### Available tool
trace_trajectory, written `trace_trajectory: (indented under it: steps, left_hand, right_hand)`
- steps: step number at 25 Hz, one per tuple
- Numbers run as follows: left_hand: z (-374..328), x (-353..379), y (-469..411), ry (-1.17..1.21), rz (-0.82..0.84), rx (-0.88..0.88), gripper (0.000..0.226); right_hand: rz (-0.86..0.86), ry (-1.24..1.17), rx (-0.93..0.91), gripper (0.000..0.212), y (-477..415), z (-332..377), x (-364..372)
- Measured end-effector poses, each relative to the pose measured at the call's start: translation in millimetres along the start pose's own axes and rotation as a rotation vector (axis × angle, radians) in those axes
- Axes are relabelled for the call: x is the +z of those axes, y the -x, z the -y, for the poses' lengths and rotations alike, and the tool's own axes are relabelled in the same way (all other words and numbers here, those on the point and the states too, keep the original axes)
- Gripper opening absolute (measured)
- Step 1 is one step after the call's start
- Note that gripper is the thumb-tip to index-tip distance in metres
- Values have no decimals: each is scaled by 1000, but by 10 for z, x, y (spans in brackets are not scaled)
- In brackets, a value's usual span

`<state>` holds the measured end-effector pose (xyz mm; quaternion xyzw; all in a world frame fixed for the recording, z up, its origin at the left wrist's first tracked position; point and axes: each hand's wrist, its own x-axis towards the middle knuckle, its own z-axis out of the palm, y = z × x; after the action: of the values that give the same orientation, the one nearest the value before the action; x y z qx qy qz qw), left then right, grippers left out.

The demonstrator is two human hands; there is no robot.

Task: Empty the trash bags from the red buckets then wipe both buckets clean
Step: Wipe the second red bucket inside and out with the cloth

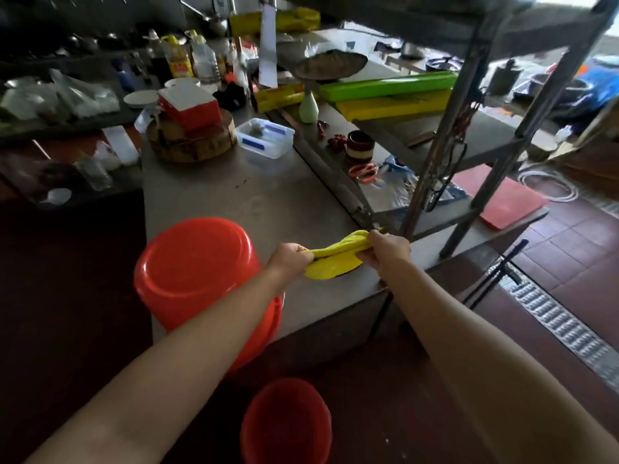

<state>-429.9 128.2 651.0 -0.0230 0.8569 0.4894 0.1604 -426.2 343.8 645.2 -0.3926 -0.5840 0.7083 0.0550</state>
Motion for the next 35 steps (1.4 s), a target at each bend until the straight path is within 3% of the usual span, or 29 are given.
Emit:
trace_trajectory:
  steps: [2, 4, 6, 9, 12, 15, 20, 25, 28, 31, 35]
  left_hand:
    - [167, 259, 88, -107, 48, 3, 42]
    - [372, 468, 164, -383, 60, 92, 51]
    - [525, 634, 237, -572, 19, 198, 44]
    - [614, 675, 331, -661, -7, 248, 26]
    - [716, 651, 331, -791, 30, 293, 22]
    - [811, 632, 267, -854, 44, 292, 20]
    - [936, 638, -145, -846, 47, 263, 19]
    - [1073, 768, -878, -808, -124, 256, 45]
    - [1340, 1012, -1064, -962, -9, 210, 53]
    - [1692, 1334, -875, -1014, 165, 24, 61]
    - [1708, 1410, -704, -1020, 200, -11, 64]
  right_hand:
    - [0, 0, 74, 19, -57, -161, -184]
    - [-18, -2, 131, 21, -65, -297, -299]
    - [-15, 23, 155, 22, -64, -386, -371]
    - [10, 53, 182, 22, -23, -484, -417]
    - [-7, 88, 210, 33, -30, -614, -452]
    - [-26, 111, 252, 37, -131, -802, -432]
    - [11, 136, 295, 25, -580, -938, -168]
    - [134, 135, 239, 27, -1250, -807, 195]
    - [198, 306, 263, 16, -1602, -993, 146]
    - [194, 518, 335, 11, -1702, -1337, -58]
    - [175, 699, 264, 12, -1708, -1441, -68]
